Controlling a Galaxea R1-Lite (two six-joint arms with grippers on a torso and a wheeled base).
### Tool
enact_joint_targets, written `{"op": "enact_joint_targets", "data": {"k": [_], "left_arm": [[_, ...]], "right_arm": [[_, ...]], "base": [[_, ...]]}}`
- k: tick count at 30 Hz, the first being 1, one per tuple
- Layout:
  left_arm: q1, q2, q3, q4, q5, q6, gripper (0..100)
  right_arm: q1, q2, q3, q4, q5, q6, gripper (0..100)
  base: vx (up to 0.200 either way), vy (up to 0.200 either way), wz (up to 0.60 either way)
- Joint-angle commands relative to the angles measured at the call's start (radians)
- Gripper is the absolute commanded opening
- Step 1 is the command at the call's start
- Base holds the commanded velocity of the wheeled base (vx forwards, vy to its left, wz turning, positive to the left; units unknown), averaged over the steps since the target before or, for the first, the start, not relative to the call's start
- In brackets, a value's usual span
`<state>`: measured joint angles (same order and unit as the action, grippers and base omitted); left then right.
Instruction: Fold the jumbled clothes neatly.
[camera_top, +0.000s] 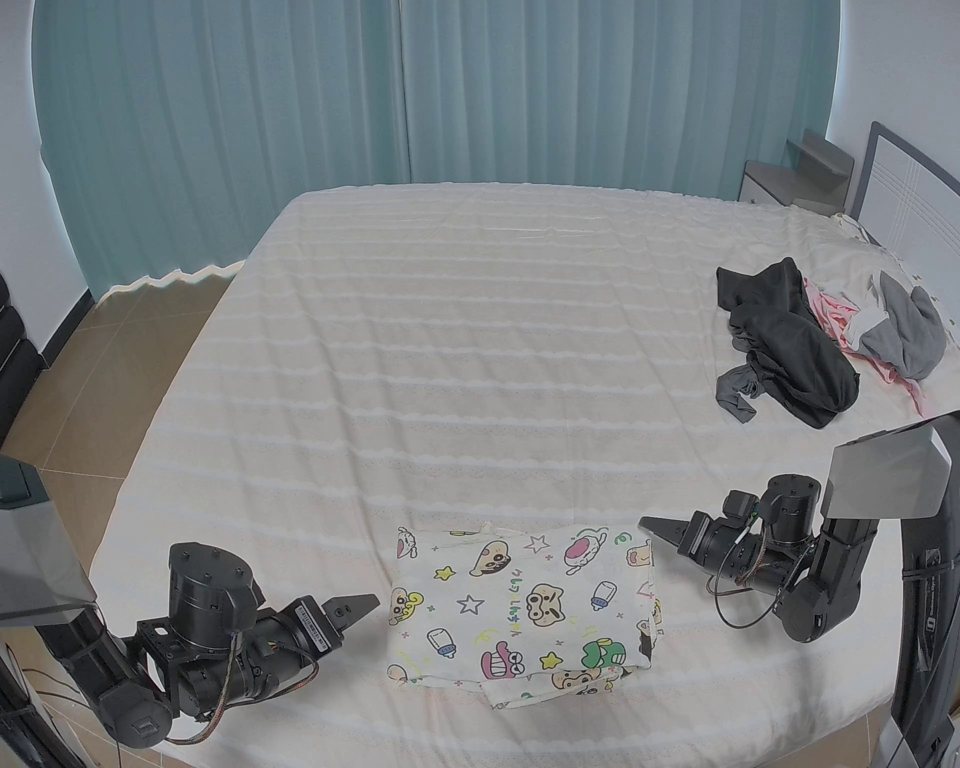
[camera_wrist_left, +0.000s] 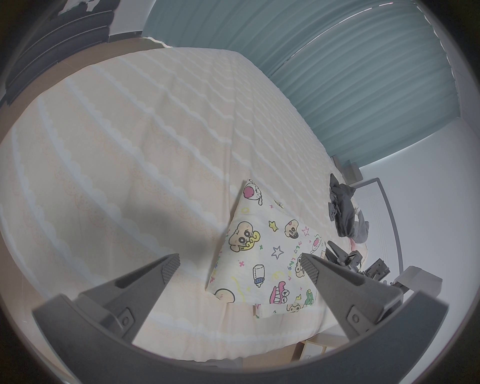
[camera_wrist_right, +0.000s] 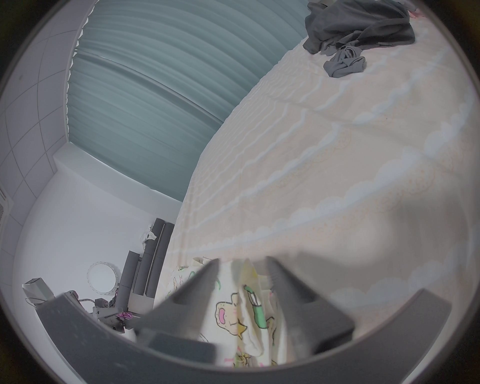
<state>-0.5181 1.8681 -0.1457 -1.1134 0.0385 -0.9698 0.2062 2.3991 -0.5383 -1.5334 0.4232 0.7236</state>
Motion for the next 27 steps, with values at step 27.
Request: {"op": "enact_joint_targets", "data": {"k": [27], "left_arm": [[0.153, 0.395, -0.353, 0.007, -0.342, 0.26, 100]], "right_arm": [[0.076, -0.032, 0.208, 0.006, 0.072, -0.178, 100]], "base": [[0.0, 0.0, 0.0]]}}
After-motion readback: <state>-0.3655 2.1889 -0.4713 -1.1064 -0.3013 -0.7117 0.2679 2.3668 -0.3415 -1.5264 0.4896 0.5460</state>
